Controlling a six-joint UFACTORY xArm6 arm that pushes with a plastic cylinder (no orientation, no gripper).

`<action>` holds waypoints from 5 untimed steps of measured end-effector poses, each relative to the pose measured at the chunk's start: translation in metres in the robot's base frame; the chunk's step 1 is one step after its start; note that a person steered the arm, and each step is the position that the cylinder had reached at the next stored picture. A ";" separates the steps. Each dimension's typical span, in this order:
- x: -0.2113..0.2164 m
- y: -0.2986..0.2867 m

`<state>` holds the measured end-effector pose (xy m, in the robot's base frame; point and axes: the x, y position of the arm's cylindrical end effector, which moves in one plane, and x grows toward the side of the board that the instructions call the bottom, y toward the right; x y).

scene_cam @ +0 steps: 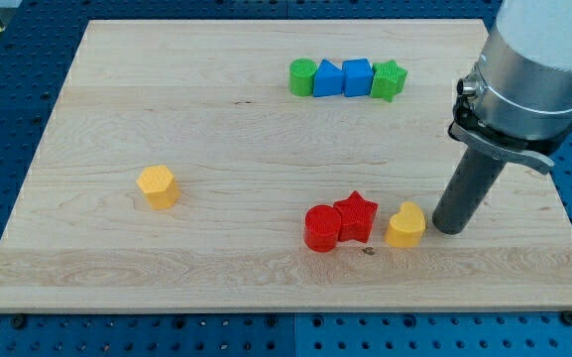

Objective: Move the yellow heart to the red star

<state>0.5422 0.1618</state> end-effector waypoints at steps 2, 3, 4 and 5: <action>0.000 -0.029; 0.000 -0.029; -0.006 0.005; -0.049 0.001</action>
